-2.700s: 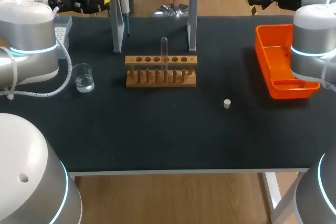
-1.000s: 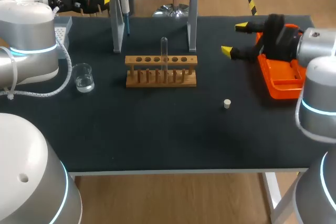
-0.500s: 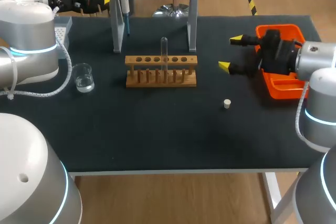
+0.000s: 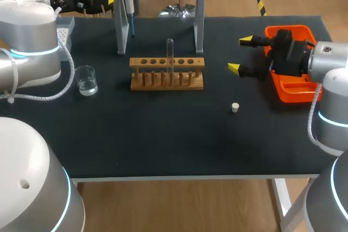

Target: Invert the test tube, pick up the pipette, mount the tip to pipette, aspirate from beaker and dispense into the tube, eject the tip, return the pipette, and cap with the stopper.

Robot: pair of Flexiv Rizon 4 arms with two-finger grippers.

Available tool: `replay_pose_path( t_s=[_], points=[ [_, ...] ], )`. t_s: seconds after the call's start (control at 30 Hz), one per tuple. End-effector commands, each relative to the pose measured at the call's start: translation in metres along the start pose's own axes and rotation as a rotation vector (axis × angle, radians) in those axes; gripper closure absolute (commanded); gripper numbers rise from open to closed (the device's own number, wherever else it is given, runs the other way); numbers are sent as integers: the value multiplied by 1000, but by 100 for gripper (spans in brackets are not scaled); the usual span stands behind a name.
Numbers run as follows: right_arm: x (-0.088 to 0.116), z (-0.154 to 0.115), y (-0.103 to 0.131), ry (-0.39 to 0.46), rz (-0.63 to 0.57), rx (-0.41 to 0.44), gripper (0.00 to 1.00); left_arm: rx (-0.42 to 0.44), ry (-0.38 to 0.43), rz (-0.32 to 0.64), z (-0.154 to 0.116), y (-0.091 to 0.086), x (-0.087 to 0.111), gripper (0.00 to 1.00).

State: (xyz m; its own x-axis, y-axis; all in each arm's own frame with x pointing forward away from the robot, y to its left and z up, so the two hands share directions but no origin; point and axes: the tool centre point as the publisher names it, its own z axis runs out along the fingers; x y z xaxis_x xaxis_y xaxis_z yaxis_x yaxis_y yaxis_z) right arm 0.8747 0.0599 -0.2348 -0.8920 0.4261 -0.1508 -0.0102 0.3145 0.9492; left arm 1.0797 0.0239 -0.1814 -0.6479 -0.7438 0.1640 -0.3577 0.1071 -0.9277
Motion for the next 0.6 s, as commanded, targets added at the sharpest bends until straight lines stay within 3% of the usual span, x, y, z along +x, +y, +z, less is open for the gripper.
replay_pose_path(
  t_s=[0.03,0.3,0.6],
  points=[
    [0,-1,-1,-1,-1,-3,0,18,-10,7,-19,12,27,0],
    [0,-1,-1,-1,-1,-3,0,40,17,55,-51,48,97,0],
    [0,-1,-1,-1,-1,-3,0,75,72,119,-71,86,161,0]
  ],
)
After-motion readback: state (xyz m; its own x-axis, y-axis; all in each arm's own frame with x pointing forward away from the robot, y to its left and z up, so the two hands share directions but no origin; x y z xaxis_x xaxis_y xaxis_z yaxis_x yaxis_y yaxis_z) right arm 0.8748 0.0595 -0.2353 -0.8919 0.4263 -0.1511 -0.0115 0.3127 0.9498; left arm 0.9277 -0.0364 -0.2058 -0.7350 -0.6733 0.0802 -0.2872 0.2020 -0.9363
